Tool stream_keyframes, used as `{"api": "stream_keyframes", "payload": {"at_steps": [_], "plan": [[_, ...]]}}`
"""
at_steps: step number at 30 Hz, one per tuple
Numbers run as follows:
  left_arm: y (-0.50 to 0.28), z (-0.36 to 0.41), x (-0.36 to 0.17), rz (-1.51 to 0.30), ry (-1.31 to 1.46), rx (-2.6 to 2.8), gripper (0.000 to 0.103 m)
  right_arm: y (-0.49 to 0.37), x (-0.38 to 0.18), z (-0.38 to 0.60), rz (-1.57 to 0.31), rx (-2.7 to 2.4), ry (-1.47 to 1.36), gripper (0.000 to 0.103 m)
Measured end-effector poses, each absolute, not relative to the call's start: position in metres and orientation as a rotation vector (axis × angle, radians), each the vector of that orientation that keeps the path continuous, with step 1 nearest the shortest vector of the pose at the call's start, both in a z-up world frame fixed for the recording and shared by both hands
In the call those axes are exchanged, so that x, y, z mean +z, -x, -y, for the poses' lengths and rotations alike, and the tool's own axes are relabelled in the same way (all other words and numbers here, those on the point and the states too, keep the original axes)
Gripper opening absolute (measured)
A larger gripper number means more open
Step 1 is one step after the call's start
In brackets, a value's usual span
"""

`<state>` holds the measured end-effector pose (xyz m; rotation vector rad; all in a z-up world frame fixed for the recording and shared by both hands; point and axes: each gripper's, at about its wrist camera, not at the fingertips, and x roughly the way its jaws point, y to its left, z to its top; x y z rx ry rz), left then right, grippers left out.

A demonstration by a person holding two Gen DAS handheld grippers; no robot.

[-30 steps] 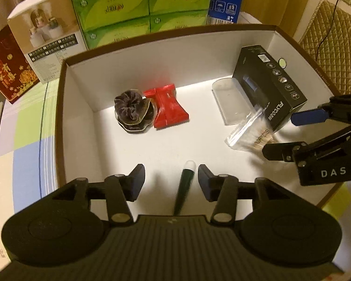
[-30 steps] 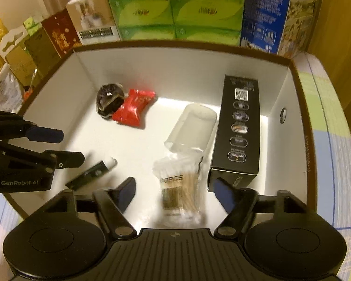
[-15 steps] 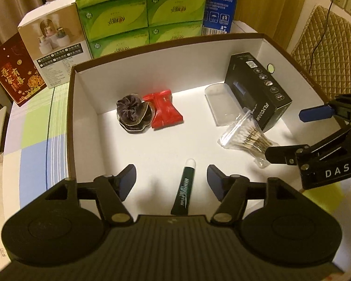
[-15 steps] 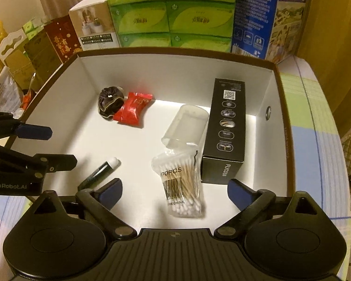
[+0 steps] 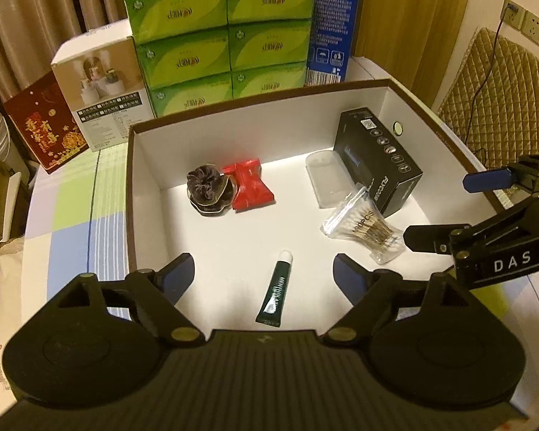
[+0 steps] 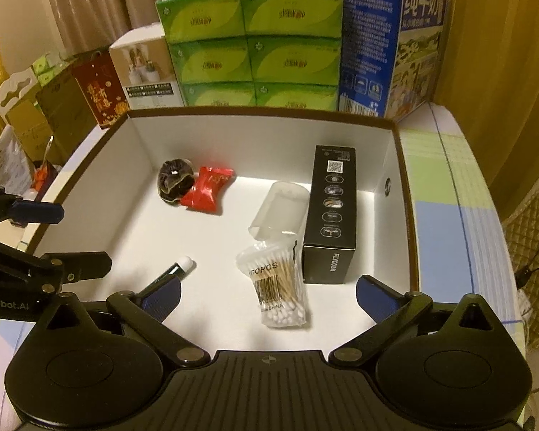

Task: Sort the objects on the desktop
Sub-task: 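Withdraw both tools from the box back toward the table items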

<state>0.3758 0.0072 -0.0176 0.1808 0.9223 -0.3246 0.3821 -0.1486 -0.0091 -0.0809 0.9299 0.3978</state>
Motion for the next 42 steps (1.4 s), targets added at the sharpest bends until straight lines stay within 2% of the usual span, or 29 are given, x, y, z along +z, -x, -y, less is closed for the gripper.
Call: {"api": "stream_keyframes", "payload": {"at_steps": [21,42], "plan": [[-0.318,-0.015,0.009,-0.885,-0.153,-0.305,0.085,-0.314,0.021,0.159,-0.863,0.412,0.024,0.101],[-0.254,-0.021,-0.012,-0.948,-0.128,-0.312,0.085,-0.256,0.006,0.17,-0.932,0.428,-0.001,0.101]]}}
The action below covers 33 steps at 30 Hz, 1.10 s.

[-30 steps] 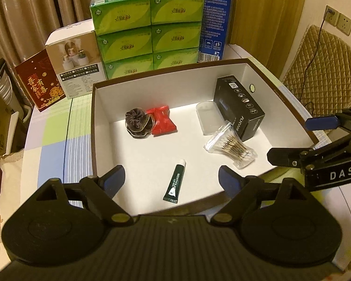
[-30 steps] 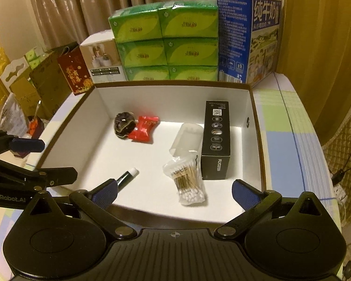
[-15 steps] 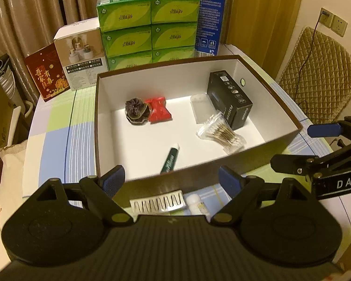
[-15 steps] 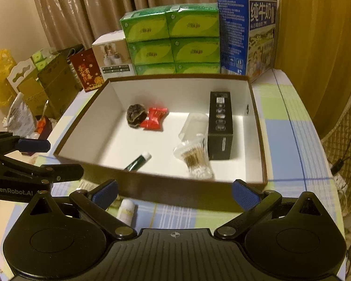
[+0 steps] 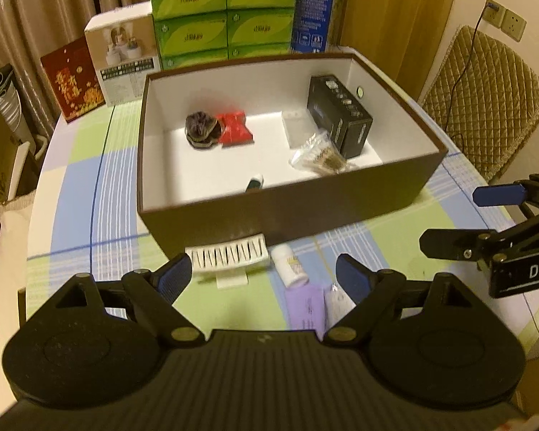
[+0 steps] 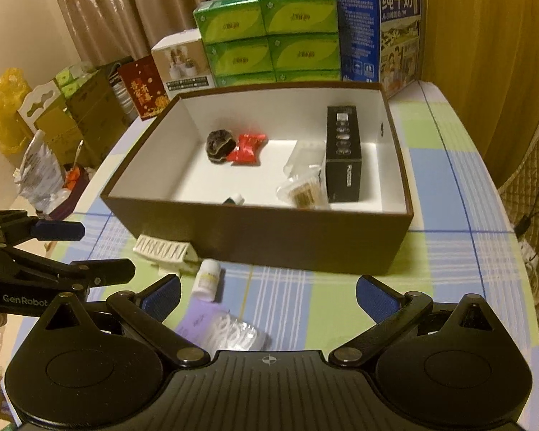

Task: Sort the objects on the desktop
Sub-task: 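Withdraw both tools from the box back toward the table items, then grasp the purple tube with the left tool while the right tool reaches the floss pack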

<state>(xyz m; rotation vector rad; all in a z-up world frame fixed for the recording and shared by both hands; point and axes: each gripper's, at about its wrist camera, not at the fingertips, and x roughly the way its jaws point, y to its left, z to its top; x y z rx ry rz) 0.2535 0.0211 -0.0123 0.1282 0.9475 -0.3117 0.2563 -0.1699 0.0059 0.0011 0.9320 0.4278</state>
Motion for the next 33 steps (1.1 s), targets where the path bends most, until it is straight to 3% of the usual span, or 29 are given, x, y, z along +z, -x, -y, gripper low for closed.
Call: {"api": "stream_keyframes", "payload": {"at_steps": [33], "plan": [[-0.24,-0.036,-0.091,-1.127,-0.171,-0.283,0.085,-0.231,-0.084,0.149,-1.109,0.391,-0.053,0.101]]}}
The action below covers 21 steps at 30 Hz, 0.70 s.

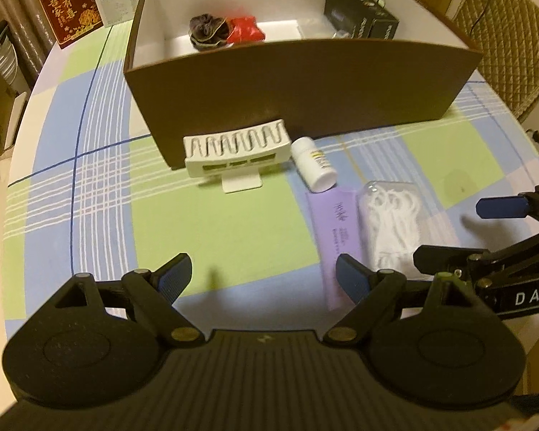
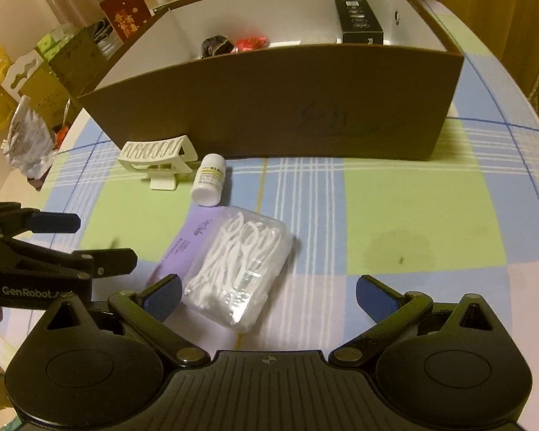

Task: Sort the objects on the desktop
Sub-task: 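Grasp the purple tube with the left tool while the right tool reaches the floss pack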

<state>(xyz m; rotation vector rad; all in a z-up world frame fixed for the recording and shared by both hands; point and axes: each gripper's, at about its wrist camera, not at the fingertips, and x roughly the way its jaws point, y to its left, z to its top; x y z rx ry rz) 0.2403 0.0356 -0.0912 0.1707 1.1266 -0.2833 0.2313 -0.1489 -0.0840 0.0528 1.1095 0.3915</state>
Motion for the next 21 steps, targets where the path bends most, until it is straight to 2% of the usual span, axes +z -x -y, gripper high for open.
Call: {"api": "stream_keyframes", "payload": {"at_steps": [14,17,21], "plan": [[-0.258,-0.045,-0.105,-1.157,-0.181,-0.267,0.084,-0.241,-0.103,0.127,-1.105,0.375,-0.008,0.1],[-0.26,-0.043,-0.106,-1.157,-0.181,-0.276,0.084,-0.243,-0.105,0.132,-1.105,0.367,-0.03,0.09],[-0.261,-0.038,-0.105,-1.153,-0.178,-0.299,0.084,-0.245,-0.102,0.14,-1.098,0.377,-0.046,0.082]]}}
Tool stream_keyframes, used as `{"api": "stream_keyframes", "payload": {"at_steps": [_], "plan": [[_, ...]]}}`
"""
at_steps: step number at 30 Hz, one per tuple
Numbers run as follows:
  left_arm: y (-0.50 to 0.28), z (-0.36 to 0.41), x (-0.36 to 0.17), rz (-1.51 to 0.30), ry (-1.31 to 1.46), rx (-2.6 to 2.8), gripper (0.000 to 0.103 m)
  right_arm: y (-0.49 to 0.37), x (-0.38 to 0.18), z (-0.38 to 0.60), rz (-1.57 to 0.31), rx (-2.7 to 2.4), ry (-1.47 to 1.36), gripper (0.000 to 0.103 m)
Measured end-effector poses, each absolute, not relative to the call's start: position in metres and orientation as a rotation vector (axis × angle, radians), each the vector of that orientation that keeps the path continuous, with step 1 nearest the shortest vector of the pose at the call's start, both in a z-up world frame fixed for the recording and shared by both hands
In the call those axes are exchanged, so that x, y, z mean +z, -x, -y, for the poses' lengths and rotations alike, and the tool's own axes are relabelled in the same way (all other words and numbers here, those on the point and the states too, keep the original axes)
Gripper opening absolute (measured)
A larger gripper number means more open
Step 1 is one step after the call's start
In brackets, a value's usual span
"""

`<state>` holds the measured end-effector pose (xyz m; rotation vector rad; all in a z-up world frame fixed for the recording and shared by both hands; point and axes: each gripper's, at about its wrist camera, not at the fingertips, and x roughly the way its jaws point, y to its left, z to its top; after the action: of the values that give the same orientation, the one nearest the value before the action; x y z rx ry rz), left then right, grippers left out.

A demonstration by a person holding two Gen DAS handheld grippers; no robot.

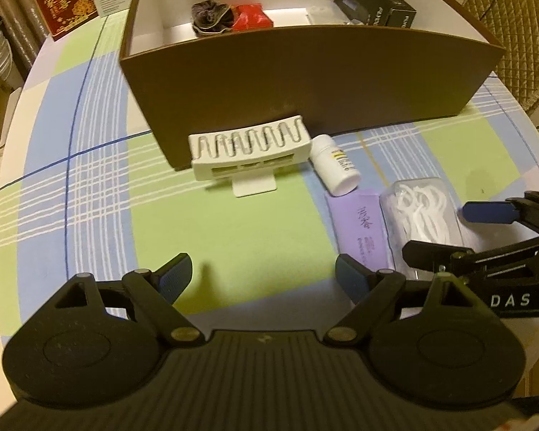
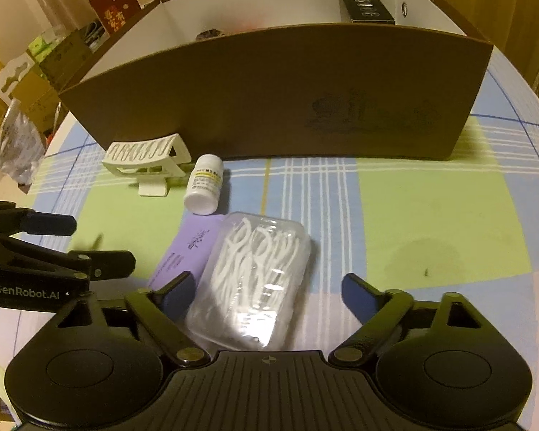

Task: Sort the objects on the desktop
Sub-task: 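Grasp the purple tube with the left tool while the right tool reaches the floss pack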

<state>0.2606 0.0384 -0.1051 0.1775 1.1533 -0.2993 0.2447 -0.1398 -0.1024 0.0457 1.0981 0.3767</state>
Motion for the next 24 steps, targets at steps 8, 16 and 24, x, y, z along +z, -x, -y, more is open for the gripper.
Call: {"api": "stream_keyframes", "payload": {"at_steps": [8,16,24], "plan": [[-0.259,-0.02,-0.106,-1.133,-0.183,-0.385,0.08,-0.244,-0.099,0.165,-1.107,0.334,-0.061,0.079],[-0.256,0.002,-0.118,-1.144,-0.179,-0.497,0.055,-0.242,-0.102,0.192,-1.113,0.283,-0.064,0.078],[-0.252,0.012,-0.129,-1.128,-0.186,-0.51,0.029,-0.241,-0.097,0.193,-1.064,0.365,-0.008,0.079]]}}
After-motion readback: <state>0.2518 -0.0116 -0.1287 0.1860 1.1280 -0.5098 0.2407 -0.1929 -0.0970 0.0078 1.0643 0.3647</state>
